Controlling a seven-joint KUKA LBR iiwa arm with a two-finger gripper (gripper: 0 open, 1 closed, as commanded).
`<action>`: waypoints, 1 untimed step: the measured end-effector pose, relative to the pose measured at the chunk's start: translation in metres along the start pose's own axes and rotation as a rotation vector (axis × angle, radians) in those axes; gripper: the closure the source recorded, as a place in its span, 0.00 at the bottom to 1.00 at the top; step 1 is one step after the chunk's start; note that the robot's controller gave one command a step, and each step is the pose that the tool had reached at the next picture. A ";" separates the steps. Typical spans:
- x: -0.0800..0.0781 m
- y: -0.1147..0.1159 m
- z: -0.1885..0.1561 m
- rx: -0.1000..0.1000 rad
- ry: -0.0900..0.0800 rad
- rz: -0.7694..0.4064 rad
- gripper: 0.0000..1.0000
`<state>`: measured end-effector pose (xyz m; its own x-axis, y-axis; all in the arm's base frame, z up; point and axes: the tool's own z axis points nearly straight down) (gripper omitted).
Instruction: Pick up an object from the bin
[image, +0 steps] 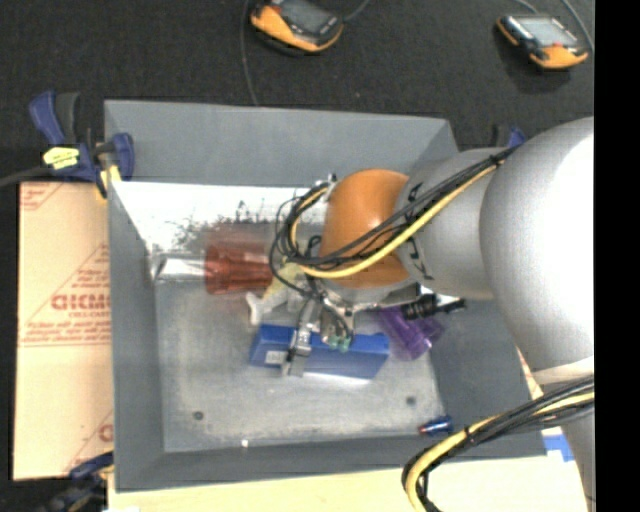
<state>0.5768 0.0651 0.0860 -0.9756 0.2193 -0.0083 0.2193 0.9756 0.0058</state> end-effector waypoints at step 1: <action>-0.019 -0.021 -0.024 0.004 0.005 -0.088 0.00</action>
Offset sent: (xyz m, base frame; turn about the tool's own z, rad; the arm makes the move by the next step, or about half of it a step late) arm 0.0234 -0.0227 0.0140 -0.5216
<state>0.5903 0.0408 0.1101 -0.9912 0.1325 -0.0035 0.1325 0.9912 0.0016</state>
